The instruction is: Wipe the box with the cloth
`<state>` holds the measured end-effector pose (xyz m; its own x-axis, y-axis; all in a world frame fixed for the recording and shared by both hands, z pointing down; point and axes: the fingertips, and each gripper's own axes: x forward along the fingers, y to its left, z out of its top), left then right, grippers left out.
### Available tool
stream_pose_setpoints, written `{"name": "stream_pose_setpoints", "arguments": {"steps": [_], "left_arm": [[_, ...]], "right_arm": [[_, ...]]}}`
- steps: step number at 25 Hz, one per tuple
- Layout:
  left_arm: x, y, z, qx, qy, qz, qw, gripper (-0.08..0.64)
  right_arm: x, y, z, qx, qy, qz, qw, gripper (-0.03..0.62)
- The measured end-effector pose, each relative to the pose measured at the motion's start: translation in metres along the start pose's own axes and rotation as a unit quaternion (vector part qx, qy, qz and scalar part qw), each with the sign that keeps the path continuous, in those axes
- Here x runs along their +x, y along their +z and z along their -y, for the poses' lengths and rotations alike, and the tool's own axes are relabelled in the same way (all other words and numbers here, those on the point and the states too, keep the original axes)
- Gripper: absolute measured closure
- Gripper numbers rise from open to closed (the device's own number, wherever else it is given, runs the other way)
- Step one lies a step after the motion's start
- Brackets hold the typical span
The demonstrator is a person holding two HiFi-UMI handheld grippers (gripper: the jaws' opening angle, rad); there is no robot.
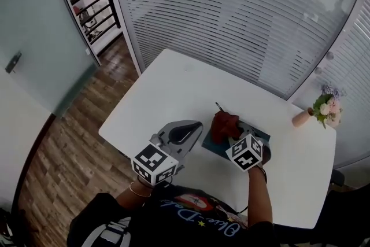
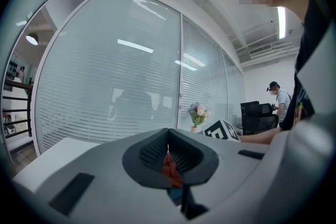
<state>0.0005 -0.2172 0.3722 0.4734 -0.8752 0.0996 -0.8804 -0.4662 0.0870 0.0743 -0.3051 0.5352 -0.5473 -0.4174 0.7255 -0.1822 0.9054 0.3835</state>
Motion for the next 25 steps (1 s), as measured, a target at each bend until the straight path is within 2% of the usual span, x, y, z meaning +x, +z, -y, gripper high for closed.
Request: {"name": "stream_pose_setpoints", "arguments": {"steps": [6, 10, 14, 22, 25], "left_arm": [[-0.004, 0.001, 0.003, 0.003, -0.004, -0.001, 1.0000, 0.557], [-0.004, 0.005, 0.005, 0.008, -0.007, 0.002, 0.9999, 0.557], [-0.007, 0.004, 0.004, 0.005, -0.001, 0.001, 1.0000, 0.557], [0.005, 0.002, 0.014, 0.005, -0.018, 0.000, 0.9998, 0.557], [0.010, 0.003, 0.020, 0.007, -0.029, 0.000, 0.9996, 0.557]], "right_arm": [[-0.014, -0.017, 0.011, 0.062, -0.007, 0.020, 0.998, 0.569], [-0.020, -0.018, 0.017, 0.083, -0.021, 0.039, 0.996, 0.569], [-0.033, -0.029, 0.023, 0.125, -0.041, 0.057, 0.990, 0.569], [-0.058, -0.081, 0.030, 0.137, -0.085, 0.007, 0.987, 0.569], [-0.069, -0.101, 0.033, 0.161, -0.094, 0.001, 0.982, 0.569]]}}
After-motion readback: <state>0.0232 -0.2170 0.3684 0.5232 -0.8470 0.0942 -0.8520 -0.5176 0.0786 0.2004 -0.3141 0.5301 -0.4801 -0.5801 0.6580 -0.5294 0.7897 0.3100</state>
